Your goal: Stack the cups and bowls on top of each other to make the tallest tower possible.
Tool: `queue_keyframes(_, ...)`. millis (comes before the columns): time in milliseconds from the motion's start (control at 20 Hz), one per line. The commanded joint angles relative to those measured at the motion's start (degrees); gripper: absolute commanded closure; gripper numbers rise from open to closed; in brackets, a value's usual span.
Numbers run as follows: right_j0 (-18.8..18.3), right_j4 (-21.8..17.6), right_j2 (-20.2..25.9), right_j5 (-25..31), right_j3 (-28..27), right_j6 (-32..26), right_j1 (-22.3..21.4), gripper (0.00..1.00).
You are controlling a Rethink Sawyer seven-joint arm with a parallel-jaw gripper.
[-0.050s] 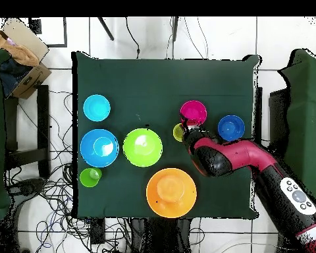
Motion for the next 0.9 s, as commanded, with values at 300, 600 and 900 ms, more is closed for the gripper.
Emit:
queue_keyframes(300,10.69,11.51,-15.48,2.88,2.45,27.65,-5.98,0.00)
queue_keyframes(600,12.97,14.33,-18.79,0.24,4.00,30.44,-7.29,0.00)
queue_keyframes(900,13.64,16.16,-18.71,2.18,4.30,31.12,-7.93,0.00)
